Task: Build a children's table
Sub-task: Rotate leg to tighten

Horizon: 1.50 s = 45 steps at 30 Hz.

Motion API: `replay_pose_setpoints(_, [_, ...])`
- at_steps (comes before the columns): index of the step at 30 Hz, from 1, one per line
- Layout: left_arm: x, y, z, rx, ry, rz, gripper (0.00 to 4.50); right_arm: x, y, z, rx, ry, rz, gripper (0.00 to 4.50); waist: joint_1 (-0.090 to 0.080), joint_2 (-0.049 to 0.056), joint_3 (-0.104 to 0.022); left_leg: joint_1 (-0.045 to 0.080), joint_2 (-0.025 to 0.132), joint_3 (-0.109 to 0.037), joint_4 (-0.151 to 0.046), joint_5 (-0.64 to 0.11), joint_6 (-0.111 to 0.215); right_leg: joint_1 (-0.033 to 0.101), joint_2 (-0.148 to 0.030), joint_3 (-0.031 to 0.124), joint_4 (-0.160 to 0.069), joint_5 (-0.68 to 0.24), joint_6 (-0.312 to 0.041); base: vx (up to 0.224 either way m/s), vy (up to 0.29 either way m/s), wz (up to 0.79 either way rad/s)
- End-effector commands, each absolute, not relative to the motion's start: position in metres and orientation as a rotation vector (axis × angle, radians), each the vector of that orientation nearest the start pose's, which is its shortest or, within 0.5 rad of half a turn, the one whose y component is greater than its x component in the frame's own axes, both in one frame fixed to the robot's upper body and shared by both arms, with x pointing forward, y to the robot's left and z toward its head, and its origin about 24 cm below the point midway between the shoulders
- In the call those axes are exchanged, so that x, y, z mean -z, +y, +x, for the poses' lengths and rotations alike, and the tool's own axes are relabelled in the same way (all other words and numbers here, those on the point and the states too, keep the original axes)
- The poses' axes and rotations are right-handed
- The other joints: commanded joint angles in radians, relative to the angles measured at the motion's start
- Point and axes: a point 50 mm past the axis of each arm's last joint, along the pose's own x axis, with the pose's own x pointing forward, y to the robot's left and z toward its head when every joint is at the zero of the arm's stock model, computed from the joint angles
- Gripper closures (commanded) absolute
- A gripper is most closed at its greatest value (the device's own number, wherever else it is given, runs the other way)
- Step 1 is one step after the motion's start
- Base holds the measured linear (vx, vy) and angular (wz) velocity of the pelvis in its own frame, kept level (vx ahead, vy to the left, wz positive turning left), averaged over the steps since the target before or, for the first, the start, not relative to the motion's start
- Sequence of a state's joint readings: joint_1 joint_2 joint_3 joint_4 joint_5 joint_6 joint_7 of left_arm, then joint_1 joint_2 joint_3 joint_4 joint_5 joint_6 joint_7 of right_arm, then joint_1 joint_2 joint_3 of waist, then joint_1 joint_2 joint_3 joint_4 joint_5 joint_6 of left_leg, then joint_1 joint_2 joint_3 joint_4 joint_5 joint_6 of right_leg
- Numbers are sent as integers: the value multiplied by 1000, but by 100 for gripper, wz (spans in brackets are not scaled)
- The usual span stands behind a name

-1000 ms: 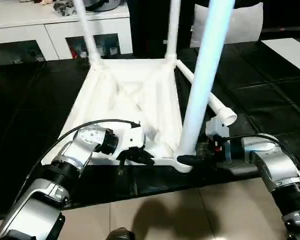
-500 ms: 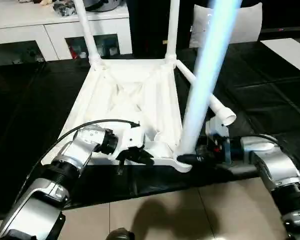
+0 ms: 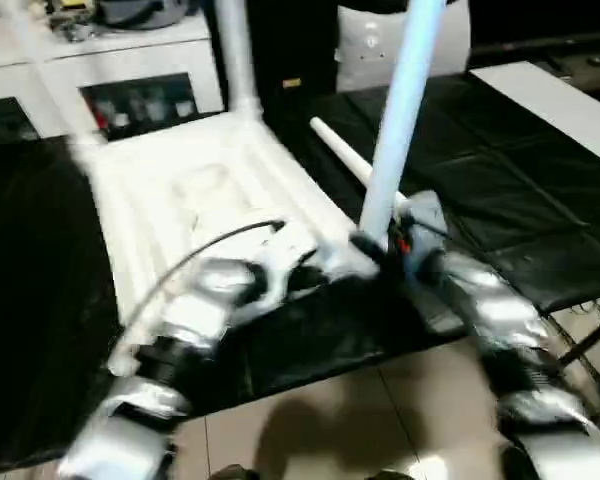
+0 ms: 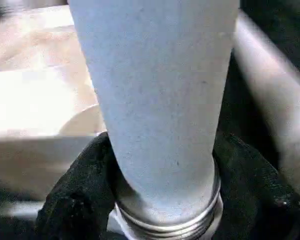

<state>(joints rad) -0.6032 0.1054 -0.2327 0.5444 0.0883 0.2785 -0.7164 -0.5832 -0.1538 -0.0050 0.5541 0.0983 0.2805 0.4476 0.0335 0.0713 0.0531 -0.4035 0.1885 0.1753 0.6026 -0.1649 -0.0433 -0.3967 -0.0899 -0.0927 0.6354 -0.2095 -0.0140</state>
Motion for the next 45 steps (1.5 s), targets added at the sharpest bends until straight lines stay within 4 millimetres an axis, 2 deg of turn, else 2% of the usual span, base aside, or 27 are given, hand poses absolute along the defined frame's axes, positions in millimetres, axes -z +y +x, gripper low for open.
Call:
replay_pose_setpoints(1, [-74,48,334,981,237,275,450,-52,-104,344,-596,303,9,158,10,-11,-78,16,32,-15,-56,-141,79,59,-63,48,-86,-60,-243,0,0,0])
replay_pose_setpoints(4, [-76,48,335,975,230,282,450,-54,-105,345,-575,292,21,121,11,-8,-79,17,36,-17,-58,-132,93,59,-61,47,-82,-27,-242,0,0,0])
replay_pose_setpoints(7, [-77,55,337,962,236,317,450,-57,-108,344,-582,269,44,101,11,-8,-77,19,37,-16,-60,-156,91,59,-63,47,-84,-43,-245,0,0,0])
replay_pose_setpoints(8, [-77,58,336,966,238,324,450,-57,-112,342,-591,261,39,85,12,-1,-77,20,37,-17,-60,-163,87,58,-63,48,-84,-51,-245,0,0,0])
replay_pose_setpoints(12, [-72,72,336,984,264,359,450,-57,-134,333,-674,207,-2,47,19,-4,-81,21,39,-17,-57,-153,91,61,-63,49,-81,-7,-241,0,0,0])
replay_pose_setpoints(14, [-70,77,336,1001,274,370,450,-57,-144,328,-718,195,-24,31,25,-2,-82,17,37,-16,-54,-136,108,62,-63,48,-77,27,-248,0,0,0])
replay_pose_setpoints(15, [-70,77,336,1001,274,370,450,-57,-144,328,-718,195,-24,27,25,-4,-80,17,37,-16,-55,-138,111,62,-62,47,-79,25,-247,0,0,0])
replay_pose_setpoints(16, [-68,82,336,1024,282,381,450,-59,-154,323,-763,189,-34,20,24,-4,-80,18,38,-16,-55,-147,111,61,-63,47,-80,11,-251,0,0,0])
replay_pose_setpoints(17, [-68,83,336,1029,284,384,450,-60,-157,322,-773,188,-36,9,27,-3,-78,19,37,-15,-55,-163,110,62,-63,46,-86,-15,-246,0,0,0])
replay_pose_setpoints(18, [-66,87,335,1067,291,396,450,-63,-166,318,-819,189,-50,9,29,0,-79,18,37,-16,-55,-166,109,63,-61,47,-84,-14,-246,0,0,0])
replay_pose_setpoints(19, [-66,88,335,1071,292,398,450,-63,-166,318,-822,189,-52,9,30,-1,-79,18,37,-16,-55,-167,110,63,-61,47,-84,-13,-245,0,0,0])
replay_pose_setpoints(20, [-65,92,333,1136,295,430,450,-67,-176,315,-865,201,-81,9,31,4,-78,18,37,-17,-55,-176,111,63,-60,45,-85,-10,-244,0,0,0])
replay_pose_setpoints(21, [-64,94,331,1169,306,442,450,-69,-181,314,-888,206,-96,9,33,3,-79,18,37,-18,-55,-179,111,64,-61,45,-84,-11,-245,0,0,0])
replay_pose_setpoints(22, [-64,96,330,1203,306,457,450,-71,-183,313,-911,211,-106,9,36,8,-79,19,39,-18,-56,-186,110,62,-60,43,-85,-20,-247,0,0,0])
replay_pose_setpoints(25, [-64,99,326,1299,300,490,450,-74,-188,309,-974,220,-148,9,39,9,-77,20,38,-15,-55,-200,108,59,-62,44,-87,-65,-249,0,0,0])
replay_pose_setpoints(27, [-64,104,323,1381,300,553,450,-74,-191,306,-1041,237,-201,9,51,9,-79,22,42,-16,-55,-198,103,56,-64,45,-88,-92,-240,0,0,0])
replay_pose_setpoints(29, [-65,107,322,1437,303,581,450,-75,-190,303,-1094,246,-231,9,60,8,-80,26,44,-14,-55,-194,102,52,-63,47,-87,-79,-241,0,0,0])
replay_pose_setpoints(31, [-66,108,320,1488,308,594,450,-75,-189,301,-1147,251,-258,9,69,11,-81,26,47,-15,-56,-195,100,52,-65,47,-82,-73,-245,0,0,0])
replay_pose_setpoints(34, [-66,109,316,1561,313,609,450,-73,-185,299,-1206,272,-285,9,81,9,-81,30,50,-15,-58,-200,94,48,-65,48,-81,-67,-250,0,0,0])
replay_pose_setpoints(35, [-67,109,315,1587,312,616,450,-73,-184,299,-1226,281,-291,9,84,10,-81,29,50,-16,-59,-203,92,49,-67,48,-80,-72,-250,0,0,0])
replay_pose_setpoints(41, [-67,109,317,1600,297,642,450,-69,-176,301,-1262,297,-263,55,97,7,-80,28,48,-15,-60,-217,76,50,-70,50,-83,-110,-235,0,0,0])
replay_pose_setpoints(45, [-67,109,317,1604,297,644,450,-69,-175,301,-1273,297,-253,90,98,6,-83,26,49,-17,-58,-199,80,52,-70,49,-79,-84,-238,0,0,0])
